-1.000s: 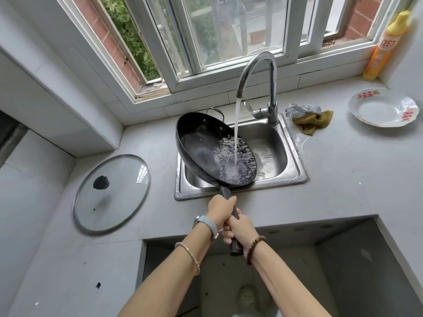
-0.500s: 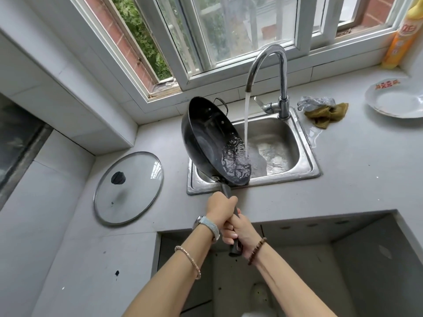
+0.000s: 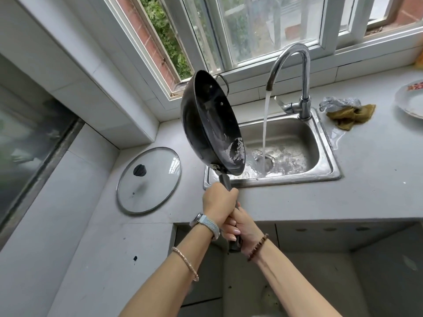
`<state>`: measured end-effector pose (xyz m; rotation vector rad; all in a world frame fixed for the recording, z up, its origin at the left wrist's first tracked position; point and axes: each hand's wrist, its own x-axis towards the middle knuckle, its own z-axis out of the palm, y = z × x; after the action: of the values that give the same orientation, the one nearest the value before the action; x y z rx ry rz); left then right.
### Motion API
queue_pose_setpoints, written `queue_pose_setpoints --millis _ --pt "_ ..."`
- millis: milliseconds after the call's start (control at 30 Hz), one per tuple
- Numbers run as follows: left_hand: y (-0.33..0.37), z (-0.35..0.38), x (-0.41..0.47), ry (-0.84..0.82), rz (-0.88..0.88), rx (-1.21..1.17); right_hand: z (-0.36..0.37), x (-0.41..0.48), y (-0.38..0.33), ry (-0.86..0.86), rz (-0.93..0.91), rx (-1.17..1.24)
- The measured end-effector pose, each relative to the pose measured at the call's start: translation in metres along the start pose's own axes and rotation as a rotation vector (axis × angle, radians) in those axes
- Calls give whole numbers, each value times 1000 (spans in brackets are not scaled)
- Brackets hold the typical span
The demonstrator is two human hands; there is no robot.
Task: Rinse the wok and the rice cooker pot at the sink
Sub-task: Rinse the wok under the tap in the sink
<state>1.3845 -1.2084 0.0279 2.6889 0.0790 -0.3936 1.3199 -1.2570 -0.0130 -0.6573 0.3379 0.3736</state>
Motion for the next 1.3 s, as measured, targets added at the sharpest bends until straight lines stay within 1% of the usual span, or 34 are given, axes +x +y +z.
queue_pose_setpoints --millis 300,467,633,967,1033,1167,1300 --pt "2 -18 -9 74 47 25 13 -1 0 -83 -28 109" --pt "7 -24 -17 85 52 70 15 -4 1 -81 -7 169" --pt "8 -25 -23 95 66 101 20 -12 -2 -77 61 170" --pt "11 -32 -31 98 57 143 29 -21 0 -64 63 270" --pt "12 -36 -32 105 58 149 33 -21 1 -87 54 292" --pt "14 -47 -34 141 67 171 42 -24 -3 -190 34 322" --pt "17 -59 -37 195 75 189 49 -25 -8 -236 19 281"
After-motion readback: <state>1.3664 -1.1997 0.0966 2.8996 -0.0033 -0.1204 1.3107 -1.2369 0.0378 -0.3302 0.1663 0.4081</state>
